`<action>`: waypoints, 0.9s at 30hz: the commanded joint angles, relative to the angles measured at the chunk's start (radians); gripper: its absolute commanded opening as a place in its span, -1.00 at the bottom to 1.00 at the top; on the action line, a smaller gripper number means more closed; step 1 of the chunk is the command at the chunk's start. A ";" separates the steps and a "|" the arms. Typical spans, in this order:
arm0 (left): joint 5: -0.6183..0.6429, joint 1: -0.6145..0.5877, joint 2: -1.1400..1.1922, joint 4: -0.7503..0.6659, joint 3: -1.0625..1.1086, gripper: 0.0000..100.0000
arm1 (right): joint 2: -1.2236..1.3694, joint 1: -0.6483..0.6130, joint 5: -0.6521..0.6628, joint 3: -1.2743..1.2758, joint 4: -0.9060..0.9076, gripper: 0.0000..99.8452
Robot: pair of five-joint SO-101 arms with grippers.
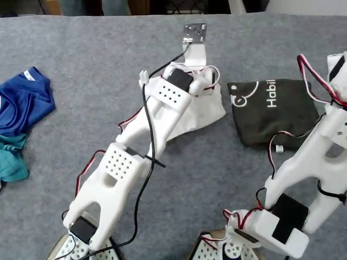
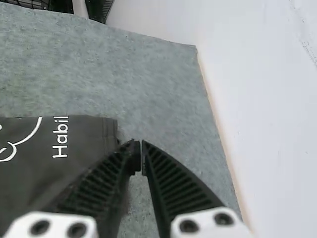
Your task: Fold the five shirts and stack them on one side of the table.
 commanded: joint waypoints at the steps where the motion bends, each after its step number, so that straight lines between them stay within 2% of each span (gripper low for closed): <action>1: 0.008 0.005 0.014 -0.018 -0.090 -0.93 | -0.028 -0.025 0.011 -0.019 -0.015 -0.97; 6: 0.008 0.005 0.052 -0.011 -0.170 -0.92 | -0.028 -0.031 0.012 -0.002 -0.021 -0.96; 9: 0.017 0.005 0.051 -0.008 -0.176 -0.72 | -0.028 -0.031 0.012 -0.004 -0.021 -0.96; 13: 0.098 -0.013 0.041 0.072 -0.225 -0.47 | -0.028 -0.032 0.012 -0.001 -0.021 -0.96; 17: 0.109 -0.073 0.046 0.189 -0.394 -0.50 | -0.028 -0.055 0.012 0.002 -0.021 -0.96; 21: 0.109 -0.236 0.041 0.290 -0.458 -0.79 | -0.008 -0.143 0.012 0.028 -0.021 -0.96; 23: 0.107 -0.332 0.054 0.376 -0.450 -0.95 | 0.024 -0.236 0.012 0.047 -0.025 -0.97; 27: 0.107 -0.504 0.127 0.529 -0.387 -0.94 | 0.174 -0.442 0.012 0.101 -0.086 -0.97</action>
